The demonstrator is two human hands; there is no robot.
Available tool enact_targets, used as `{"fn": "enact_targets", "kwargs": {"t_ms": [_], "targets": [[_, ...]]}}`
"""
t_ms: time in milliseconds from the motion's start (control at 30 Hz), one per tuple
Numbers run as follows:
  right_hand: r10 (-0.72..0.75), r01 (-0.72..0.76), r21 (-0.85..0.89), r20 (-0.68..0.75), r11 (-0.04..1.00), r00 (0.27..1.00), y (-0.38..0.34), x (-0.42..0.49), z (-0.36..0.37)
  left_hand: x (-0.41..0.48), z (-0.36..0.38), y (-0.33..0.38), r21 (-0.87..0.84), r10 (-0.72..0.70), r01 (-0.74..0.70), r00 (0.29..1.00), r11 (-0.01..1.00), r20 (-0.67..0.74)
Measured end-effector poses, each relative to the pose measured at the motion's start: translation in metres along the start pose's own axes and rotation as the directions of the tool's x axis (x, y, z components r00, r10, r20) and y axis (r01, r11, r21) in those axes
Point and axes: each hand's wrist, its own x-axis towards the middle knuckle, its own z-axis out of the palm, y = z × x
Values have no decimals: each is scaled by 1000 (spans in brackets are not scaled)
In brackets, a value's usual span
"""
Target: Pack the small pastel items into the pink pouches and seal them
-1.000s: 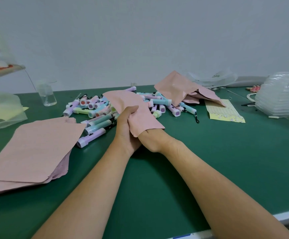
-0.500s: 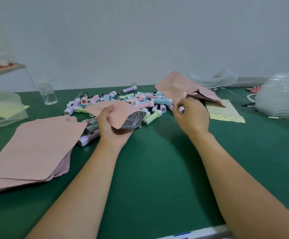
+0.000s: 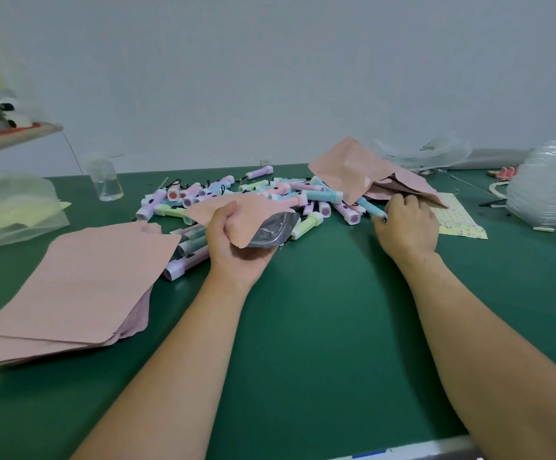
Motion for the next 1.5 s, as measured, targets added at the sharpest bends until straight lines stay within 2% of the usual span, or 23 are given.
{"fn": "enact_targets", "kwargs": {"t_ms": [67, 167, 300, 433, 467, 533, 633, 733, 867, 967, 1067, 1167, 1300, 1400, 1500], "targets": [[-29, 29, -27, -5, 999, 1000, 0, 3, 3, 0, 1, -1, 3, -4, 4, 1000, 1000, -10], [-43, 48, -45, 116, 998, 992, 1, 8, 12, -1, 1, -2, 19, -14, 15, 1000, 1000, -6], [-2, 3, 51, -13, 999, 1000, 2, 14, 16, 0, 2, -2, 20, -13, 14, 1000, 1000, -21], [62, -60, 108, -18, 992, 998, 3, 11, 11, -2, 4, -3, 20, -19, 19, 999, 1000, -30], [86, -76, 170, -51, 983, 995, 3, 10, 9, -2, 4, -3, 19, -20, 20, 999, 1000, -30], [137, -52, 393, -189, 918, 972, 2, 9, 2, -3, 4, -3, 15, -21, 21, 999, 1000, -30], [196, 160, 633, -455, 758, 869, -3, 4, -15, -3, 4, -2, -3, -26, 26, 999, 1000, -28], [248, 316, 744, -538, 588, 806, -12, -2, -33, -3, 5, -3, -3, -33, 33, 999, 999, -30], [269, 375, 824, -510, 425, 817, -30, -11, -47, -3, 5, -5, 9, -37, 37, 999, 999, -19], [200, 388, 829, -493, 403, 847, -43, -18, -45, -4, 5, -5, 7, -40, 41, 999, 999, -6], [110, 304, 880, -365, 365, 925, -51, -23, -30, -4, 6, -4, 12, -44, 44, 999, 999, 5], [-26, 237, 876, -250, 420, 968, -57, -32, -10, -5, 6, -5, 13, -48, 48, 999, 999, 10], [-133, 248, 825, -209, 508, 969, -68, -40, -1, -6, 6, -4, 6, -48, 48, 999, 999, 16], [-152, 193, 831, -132, 522, 980, -69, -38, 0, -6, 6, -4, -9, -48, 48, 999, 999, 14], [-154, 83, 829, 4, 553, 988, -66, -36, -1, -7, 6, -5, -18, -49, 49, 999, 999, 16]]}}
